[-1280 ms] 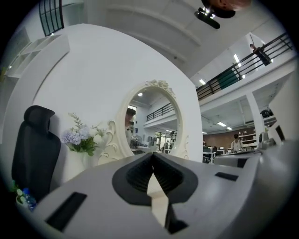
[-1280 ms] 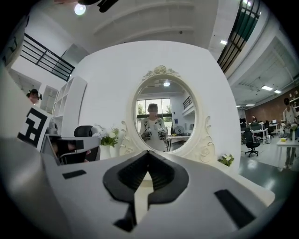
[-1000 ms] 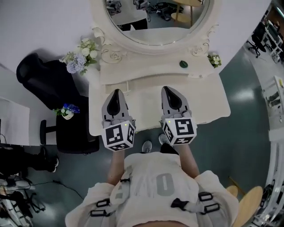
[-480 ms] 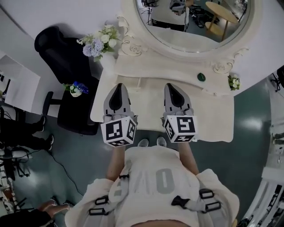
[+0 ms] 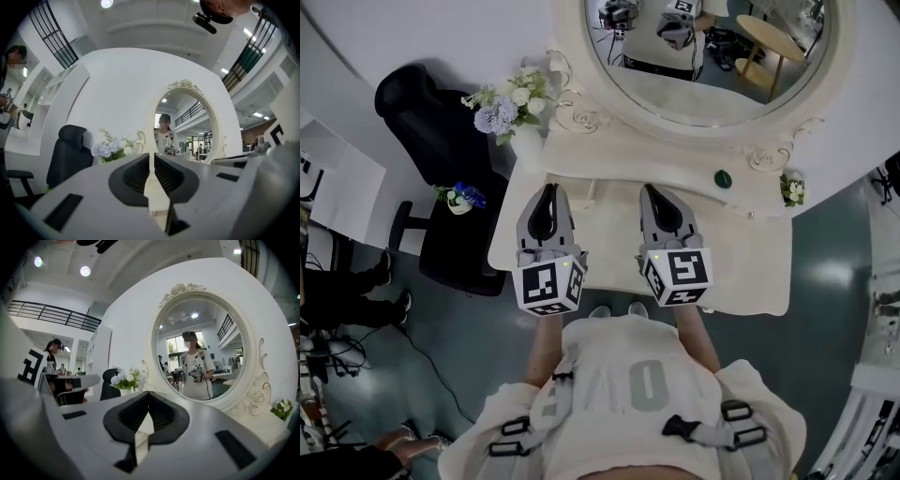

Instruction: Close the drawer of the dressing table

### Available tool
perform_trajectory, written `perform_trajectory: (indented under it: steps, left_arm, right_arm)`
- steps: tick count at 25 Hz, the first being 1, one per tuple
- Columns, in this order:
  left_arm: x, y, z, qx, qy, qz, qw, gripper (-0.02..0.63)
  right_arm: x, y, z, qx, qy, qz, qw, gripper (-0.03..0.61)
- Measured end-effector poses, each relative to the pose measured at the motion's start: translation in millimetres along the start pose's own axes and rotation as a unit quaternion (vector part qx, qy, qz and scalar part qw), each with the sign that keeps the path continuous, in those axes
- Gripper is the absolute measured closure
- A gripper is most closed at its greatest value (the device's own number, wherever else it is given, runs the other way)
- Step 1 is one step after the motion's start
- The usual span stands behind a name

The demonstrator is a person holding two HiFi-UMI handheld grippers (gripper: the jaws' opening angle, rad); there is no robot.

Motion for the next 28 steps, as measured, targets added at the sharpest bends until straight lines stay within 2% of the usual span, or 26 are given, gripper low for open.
perform_trajectory:
  steps: [2, 3, 6, 10, 16, 20, 24, 28]
  left_arm:
    - [1, -3, 2, -0.003, 0.003, -0.010, 0.9999, 0.588]
    - [1, -5, 3, -0.003, 0.005, -0.018, 0.9998, 0.555]
    - [4, -9, 2, -0.001, 0.017, -0.043, 0.9989, 0.367]
    - [13, -9, 1, -0.006, 0.039, -0.052, 0.9978, 0.255]
    - [23, -7, -2, 0.008, 0.042, -0.041, 0.9982, 0.246]
    - [31, -15, -22, 0.037, 0.037, -0.031, 0.9982, 0.245]
    - [42, -27, -56, 0.096, 0.000, -0.024, 0.9951, 0.247]
    - [58, -31, -98, 0.170, -0.019, -0.014, 0.9851, 0.249]
  right_arm:
    - [-1, -2, 1, 0.000, 0.000, 0.001, 1.000, 0.569]
    - [-2, -2, 0, 0.001, -0.001, 0.001, 1.000, 0.569]
    - [-4, -2, -2, 0.002, -0.005, 0.001, 1.000, 0.569]
    - [-5, 0, -3, 0.001, -0.009, 0.000, 1.000, 0.569]
    - [-2, 3, -3, 0.002, -0.015, -0.001, 1.000, 0.569]
    - [0, 2, -5, 0.004, -0.015, 0.002, 1.000, 0.569]
    - [6, 4, -9, 0.010, -0.013, 0.004, 1.000, 0.569]
    - [9, 5, -16, 0.026, -0.015, 0.004, 1.000, 0.569]
Point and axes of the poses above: the fingertips, and each gripper's own axes: y backward along the fingers, x to its left, z out of its top, the point moved 9 cm from there along y, backward along the fingers, and after that the axes turned 5 degrees about z, right-handed, at the moved point
